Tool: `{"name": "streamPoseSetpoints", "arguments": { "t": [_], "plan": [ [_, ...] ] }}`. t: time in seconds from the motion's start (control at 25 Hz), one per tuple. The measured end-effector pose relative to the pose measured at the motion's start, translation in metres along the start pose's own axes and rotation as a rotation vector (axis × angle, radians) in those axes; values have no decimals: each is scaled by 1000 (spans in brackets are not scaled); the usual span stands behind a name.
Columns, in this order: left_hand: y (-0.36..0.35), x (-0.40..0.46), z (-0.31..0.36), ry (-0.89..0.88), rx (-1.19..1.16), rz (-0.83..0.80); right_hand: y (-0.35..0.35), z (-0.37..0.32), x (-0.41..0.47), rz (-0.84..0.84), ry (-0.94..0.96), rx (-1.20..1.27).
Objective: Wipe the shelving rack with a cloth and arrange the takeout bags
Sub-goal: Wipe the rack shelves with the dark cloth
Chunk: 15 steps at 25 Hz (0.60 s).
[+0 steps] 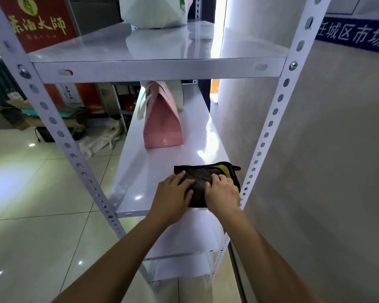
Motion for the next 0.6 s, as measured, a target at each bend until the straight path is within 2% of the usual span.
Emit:
{"name": "streamPoseSetpoints", "arguments": {
  "t": [0.12,0.36,0.6],
  "plan": [
    [-23,3,5,-1,95,-50,-14,8,3,-104,2,-16],
    [-37,12,8,17,146,-59,-20,10,21,-117,2,-50],
    [-32,2,10,65,111,-49,-23,10,1,97,101,-71]
  ]
}}
Point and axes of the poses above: each hand's wrist, its own x-axis towards the middle knuckle, its own y-axis out of the back of the hand, z = x × y, the point moved 2 cm from there along x, towards the middle knuckle, and after that the axes turned 13 degrees about y, right-handed, at the moved point
